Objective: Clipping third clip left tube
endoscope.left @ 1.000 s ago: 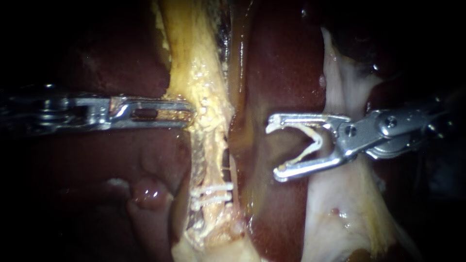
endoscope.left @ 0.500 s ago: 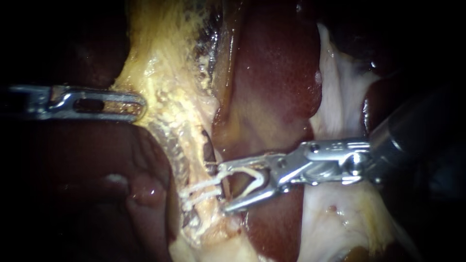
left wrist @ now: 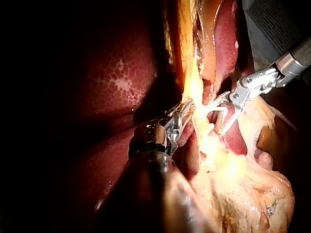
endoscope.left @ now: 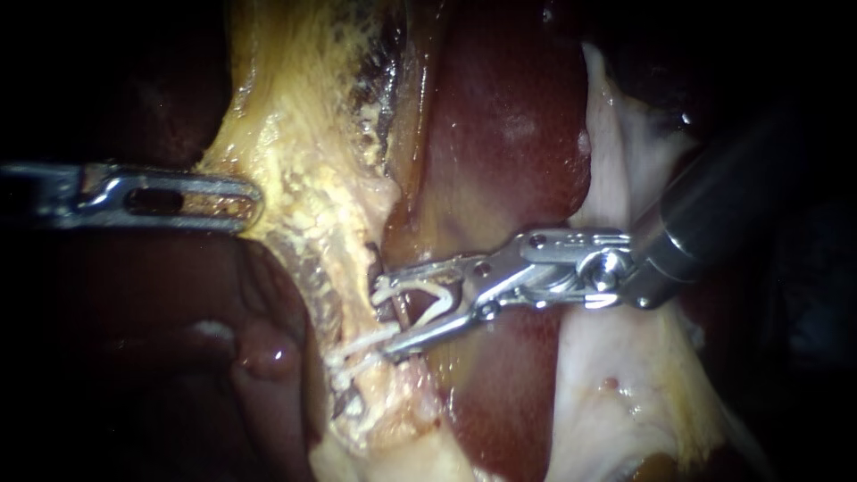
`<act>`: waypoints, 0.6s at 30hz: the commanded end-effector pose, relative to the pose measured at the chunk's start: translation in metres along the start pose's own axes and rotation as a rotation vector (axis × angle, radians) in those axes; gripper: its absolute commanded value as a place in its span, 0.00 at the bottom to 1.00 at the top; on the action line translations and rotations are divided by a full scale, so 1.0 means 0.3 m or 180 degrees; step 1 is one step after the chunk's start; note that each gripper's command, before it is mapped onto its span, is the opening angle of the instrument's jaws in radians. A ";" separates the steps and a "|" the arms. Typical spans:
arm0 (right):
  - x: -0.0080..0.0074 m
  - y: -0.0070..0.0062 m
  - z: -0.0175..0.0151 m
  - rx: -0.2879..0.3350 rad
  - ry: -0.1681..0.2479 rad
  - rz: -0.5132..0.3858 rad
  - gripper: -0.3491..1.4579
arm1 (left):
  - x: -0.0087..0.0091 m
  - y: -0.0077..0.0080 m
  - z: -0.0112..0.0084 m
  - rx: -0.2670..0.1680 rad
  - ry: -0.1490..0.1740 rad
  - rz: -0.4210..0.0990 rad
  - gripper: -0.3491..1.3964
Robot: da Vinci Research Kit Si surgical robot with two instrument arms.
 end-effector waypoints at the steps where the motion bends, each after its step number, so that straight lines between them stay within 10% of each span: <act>1: 0.0003 0.0002 0.001 0.0011 0.0006 0.0000 0.50 | 0.0000 0.0000 -0.0001 0.0003 0.0001 0.0002 0.00; 18: 0.0028 -0.0055 0.007 0.0940 0.0403 0.0406 0.48 | -0.0008 0.0024 -0.0012 0.0011 0.0010 0.0006 0.00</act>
